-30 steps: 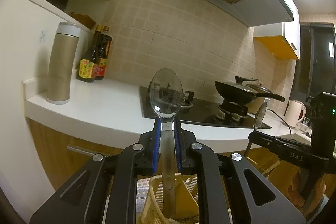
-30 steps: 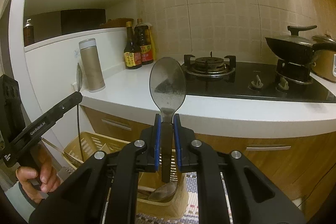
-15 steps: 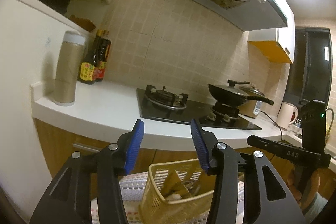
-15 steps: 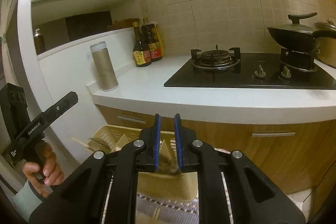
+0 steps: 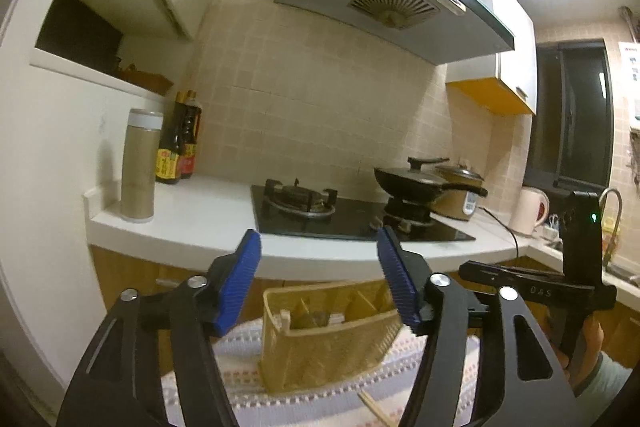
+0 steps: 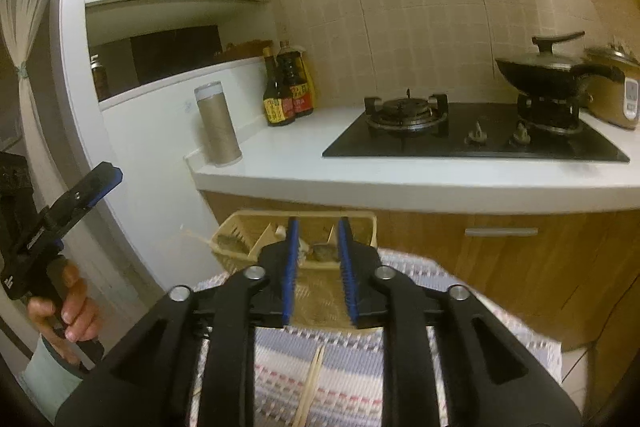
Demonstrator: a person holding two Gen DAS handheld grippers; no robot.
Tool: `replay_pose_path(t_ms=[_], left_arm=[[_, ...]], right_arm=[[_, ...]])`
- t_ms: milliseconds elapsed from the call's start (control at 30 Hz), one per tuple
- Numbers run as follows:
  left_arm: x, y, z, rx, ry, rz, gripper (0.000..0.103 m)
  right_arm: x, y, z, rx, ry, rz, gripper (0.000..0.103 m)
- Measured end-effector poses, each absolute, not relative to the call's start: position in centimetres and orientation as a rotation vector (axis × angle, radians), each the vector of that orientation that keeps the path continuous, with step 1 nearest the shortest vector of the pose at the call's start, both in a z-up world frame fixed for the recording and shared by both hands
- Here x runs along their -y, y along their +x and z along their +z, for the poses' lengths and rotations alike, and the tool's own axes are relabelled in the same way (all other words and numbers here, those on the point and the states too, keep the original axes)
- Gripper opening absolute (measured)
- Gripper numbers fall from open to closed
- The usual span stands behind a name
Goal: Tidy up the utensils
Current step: 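Move both tools back and lower them onto the remaining chopsticks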
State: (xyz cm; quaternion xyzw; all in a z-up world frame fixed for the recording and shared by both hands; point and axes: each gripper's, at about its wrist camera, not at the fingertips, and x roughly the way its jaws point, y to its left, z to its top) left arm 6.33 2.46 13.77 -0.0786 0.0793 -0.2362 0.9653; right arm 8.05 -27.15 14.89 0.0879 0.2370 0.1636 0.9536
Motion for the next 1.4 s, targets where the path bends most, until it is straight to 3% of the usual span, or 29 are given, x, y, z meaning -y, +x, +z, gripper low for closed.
replay_pose_path(t_ms=[67,300,633,933,1200,1400], left_arm=[[-2.5,5.5,13.2,-0.173,-0.148,-0.474,0.062],[-3.3,4.4,9.6,-0.321,-0.165,-0.465,0.062],[-1.8,6.5,2.5,-0.713,-0.052,-0.463,0.060],[0.1,9.9,-3.1,-1.055,0.031,-0.514,0.046],[2.1,10.6,-5.0,-1.145,0.157,-0.503,0.036],[3.6,11.4,-4.9,-1.170,0.233,-0.499,0.035]], right_arm=[[27.0,7.3,14.3,-0.499,0.189,0.337,0.035],[25.3,5.1,11.6,-0.596,0.152,0.319,0.036],[22.5,7.5,4.7,-1.006,0.151,0.338,0.035],[21.5,10.7,0.1,-1.257,0.195,0.348,0.035],[19.4,11.8,-1.5,-1.335,0.110,0.300,0.027],[16.6,12.2,-2.4,-1.351,0.019,0.262,0.024]])
